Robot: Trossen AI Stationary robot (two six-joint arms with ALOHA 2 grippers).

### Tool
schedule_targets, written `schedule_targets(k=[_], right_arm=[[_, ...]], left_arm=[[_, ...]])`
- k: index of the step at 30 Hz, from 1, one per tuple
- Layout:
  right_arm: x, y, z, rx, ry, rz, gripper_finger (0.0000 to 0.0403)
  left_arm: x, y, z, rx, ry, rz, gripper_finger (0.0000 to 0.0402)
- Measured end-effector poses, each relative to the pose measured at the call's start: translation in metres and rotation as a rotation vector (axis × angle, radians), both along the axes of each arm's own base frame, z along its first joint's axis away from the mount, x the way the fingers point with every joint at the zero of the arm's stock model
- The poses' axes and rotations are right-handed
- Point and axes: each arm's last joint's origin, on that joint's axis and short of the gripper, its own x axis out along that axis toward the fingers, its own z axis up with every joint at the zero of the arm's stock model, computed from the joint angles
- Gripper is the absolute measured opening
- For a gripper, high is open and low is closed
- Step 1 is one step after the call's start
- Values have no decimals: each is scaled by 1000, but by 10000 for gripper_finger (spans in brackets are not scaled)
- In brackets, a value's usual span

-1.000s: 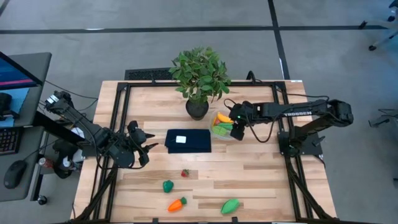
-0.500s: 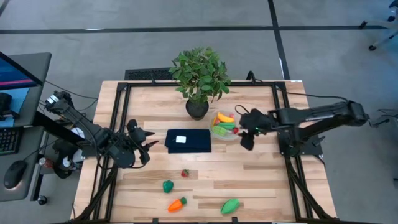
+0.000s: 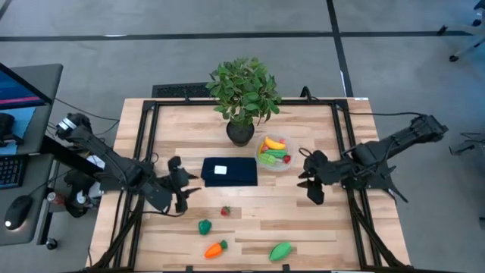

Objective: Pick and placing Produce into tupperware
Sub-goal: Put the red strawberry into the transparent container

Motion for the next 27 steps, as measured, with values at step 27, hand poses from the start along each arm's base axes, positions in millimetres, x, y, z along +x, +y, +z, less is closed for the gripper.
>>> schedule_targets(k=[27], right_arm=[[-16, 29, -1, 0, -4, 77, 130]], left_arm=[[103, -17, -61, -263, 286, -318, 171]])
